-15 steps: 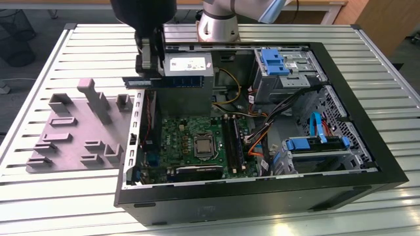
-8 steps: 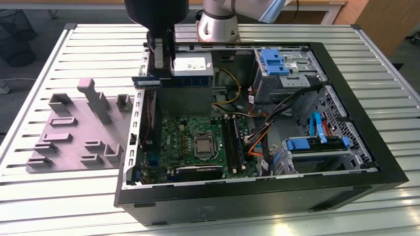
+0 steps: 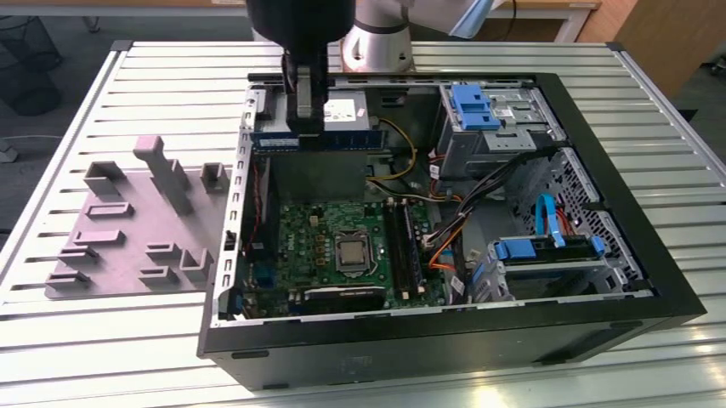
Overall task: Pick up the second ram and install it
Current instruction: 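Pick up the second ram and move it above second insertion slot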
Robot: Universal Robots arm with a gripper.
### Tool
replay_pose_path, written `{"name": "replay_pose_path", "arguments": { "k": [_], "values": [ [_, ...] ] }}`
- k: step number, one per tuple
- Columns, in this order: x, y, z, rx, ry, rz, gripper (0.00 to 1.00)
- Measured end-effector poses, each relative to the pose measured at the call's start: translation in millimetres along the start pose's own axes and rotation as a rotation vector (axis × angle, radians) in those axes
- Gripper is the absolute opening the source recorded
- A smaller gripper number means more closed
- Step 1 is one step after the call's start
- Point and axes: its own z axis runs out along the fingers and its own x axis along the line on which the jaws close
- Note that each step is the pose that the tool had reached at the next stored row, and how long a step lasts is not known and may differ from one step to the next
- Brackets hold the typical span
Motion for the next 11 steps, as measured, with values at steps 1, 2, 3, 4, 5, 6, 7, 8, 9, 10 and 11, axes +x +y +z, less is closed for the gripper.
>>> {"name": "replay_pose_path", "arguments": {
  "k": [1, 2, 3, 4, 5, 6, 7, 8, 9, 10, 11],
  "values": [
    [-0.1, -2.5, 0.0, 0.0001, -0.0001, 0.000, 0.14],
    [-0.1, -5.0, 0.0, 0.0000, -0.0001, 0.000, 0.14],
    [-0.1, -7.3, 0.0, 0.0001, -0.0001, 0.000, 0.14],
    [-0.2, -9.7, 0.0, 0.0000, -0.0001, 0.000, 0.14],
    [-0.3, -12.1, -0.1, 0.0000, -0.0001, 0.000, 0.14],
    [-0.3, -14.5, -0.1, 0.0000, 0.0000, 0.000, 0.14],
    [-0.4, -17.3, -0.2, 0.0000, 0.0000, 0.000, 0.14],
    [-0.4, -19.8, -0.2, 0.0000, 0.0000, 0.000, 0.14],
    [-0.5, -22.3, -0.2, 0.0000, -0.0001, 0.000, 0.14],
    [-0.5, -24.9, -0.2, 0.0000, 0.0000, 0.000, 0.14],
    [-0.6, -27.5, -0.3, 0.0000, -0.0001, 0.000, 0.14]
  ]
}}
